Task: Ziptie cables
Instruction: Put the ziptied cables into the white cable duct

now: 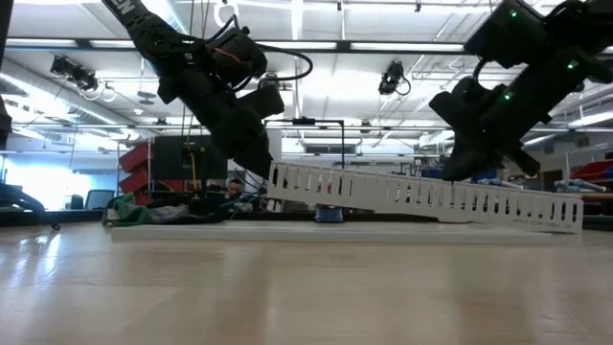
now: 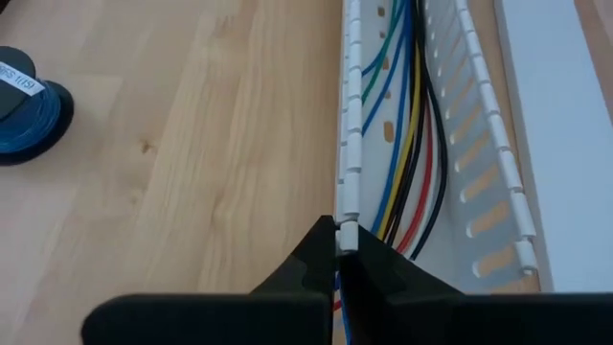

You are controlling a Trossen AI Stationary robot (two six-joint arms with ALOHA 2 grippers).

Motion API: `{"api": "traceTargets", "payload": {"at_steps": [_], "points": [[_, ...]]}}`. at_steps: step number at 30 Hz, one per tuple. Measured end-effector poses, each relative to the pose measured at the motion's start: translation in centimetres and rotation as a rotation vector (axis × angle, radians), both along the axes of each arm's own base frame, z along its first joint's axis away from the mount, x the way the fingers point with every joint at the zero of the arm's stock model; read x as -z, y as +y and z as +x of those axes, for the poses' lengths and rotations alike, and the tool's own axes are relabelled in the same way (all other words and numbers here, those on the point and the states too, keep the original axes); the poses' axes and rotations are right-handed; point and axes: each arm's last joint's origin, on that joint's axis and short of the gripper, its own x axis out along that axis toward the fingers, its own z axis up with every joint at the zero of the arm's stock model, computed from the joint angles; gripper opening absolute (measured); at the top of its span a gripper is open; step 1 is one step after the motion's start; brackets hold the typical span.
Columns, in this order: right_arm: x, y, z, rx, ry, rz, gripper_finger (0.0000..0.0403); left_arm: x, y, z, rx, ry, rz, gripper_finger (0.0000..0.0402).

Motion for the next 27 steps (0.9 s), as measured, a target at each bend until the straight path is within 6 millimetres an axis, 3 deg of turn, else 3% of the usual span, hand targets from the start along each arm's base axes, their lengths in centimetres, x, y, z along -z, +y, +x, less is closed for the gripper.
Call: {"api": "traceTargets", "payload": {"at_steps": [9,19,27], "points": [[0.7,-0.1,-1.8,0.012,-0.050,-0.008,0.0000,0.0,0.0,0.0,0.001,-0.001,0.003,0.0000],[0.0,-0.3,-3.3,-0.017,-0.178,-0.039,0.0000,-0.2,0.0,0.2,0.008,-0.032,0.010,0.0000],[1.2,-1.1,-4.0,-0.022,-0.180,-0.018,0.0000,-0.6,0.0,0.5,0.032,-0.078,0.001,0.0000]]}}
